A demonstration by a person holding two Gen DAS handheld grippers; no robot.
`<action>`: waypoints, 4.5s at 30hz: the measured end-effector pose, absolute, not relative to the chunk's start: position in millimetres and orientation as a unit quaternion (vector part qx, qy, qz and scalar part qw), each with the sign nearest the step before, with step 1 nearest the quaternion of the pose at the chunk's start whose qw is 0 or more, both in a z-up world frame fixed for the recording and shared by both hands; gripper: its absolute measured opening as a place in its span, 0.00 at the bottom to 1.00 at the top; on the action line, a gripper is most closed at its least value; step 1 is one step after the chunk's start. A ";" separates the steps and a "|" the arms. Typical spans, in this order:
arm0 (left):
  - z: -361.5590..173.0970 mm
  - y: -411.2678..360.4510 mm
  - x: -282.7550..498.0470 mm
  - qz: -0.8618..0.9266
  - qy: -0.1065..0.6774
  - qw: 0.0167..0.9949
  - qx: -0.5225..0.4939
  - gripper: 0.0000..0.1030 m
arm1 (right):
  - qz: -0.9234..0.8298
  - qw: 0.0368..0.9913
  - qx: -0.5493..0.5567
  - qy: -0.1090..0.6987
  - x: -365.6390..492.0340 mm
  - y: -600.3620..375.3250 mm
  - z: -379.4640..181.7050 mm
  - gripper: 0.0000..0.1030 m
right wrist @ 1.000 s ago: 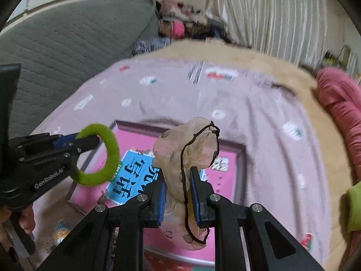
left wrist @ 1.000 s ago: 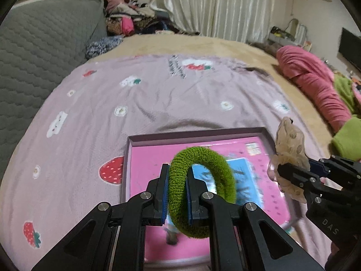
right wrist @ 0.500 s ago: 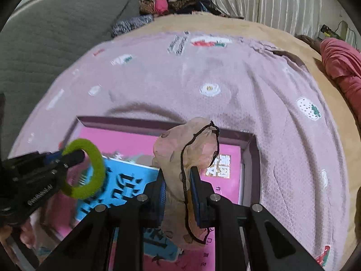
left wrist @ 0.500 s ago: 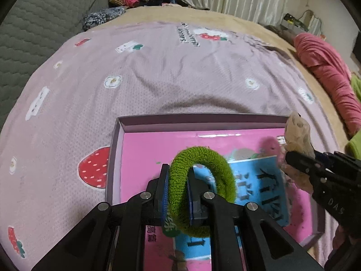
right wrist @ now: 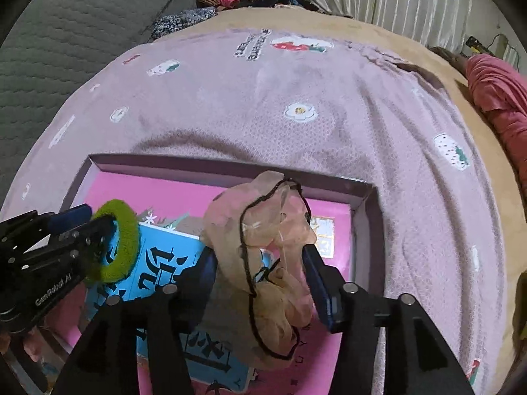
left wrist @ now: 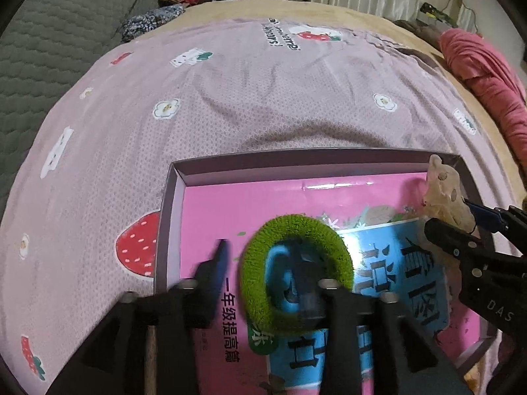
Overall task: Organize objects
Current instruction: 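Carry both items over the pink book tray and release them inside, then withdraw both tools from the tray and move toward the walnut and cookie pack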
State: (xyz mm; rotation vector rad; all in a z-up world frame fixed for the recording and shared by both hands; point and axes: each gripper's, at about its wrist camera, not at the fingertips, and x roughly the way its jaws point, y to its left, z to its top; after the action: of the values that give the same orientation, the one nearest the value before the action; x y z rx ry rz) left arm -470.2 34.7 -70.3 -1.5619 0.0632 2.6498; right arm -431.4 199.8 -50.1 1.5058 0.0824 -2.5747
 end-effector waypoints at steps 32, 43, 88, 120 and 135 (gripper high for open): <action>19.7 5.2 -358.2 0.891 0.021 0.021 -0.453 0.90 | -0.881 0.079 0.467 0.019 -336.3 212.1 53.4 0.85; 69.5 -4.5 -273.5 0.905 0.025 0.019 -0.424 0.99 | -0.898 0.089 0.430 0.041 -248.3 208.6 108.3 0.92; 11.7 49.0 -22.6 0.928 0.074 0.034 -0.364 0.99 | -0.910 0.094 0.403 0.039 -42.3 245.6 49.4 0.96; -49.7 65.6 1.4 0.926 0.070 0.068 -0.364 0.99 | -0.909 0.052 0.412 0.040 -38.2 257.9 -22.1 0.96; -70.3 72.6 -15.2 0.922 0.070 0.060 -0.377 0.99 | -0.901 0.028 0.433 0.005 -65.9 262.1 -46.4 0.96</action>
State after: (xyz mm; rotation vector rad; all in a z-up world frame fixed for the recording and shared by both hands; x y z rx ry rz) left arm -15.2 72.6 -70.3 -1.1407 0.2108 2.7897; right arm -65.9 262.1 -46.4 1.3365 0.0150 -2.7811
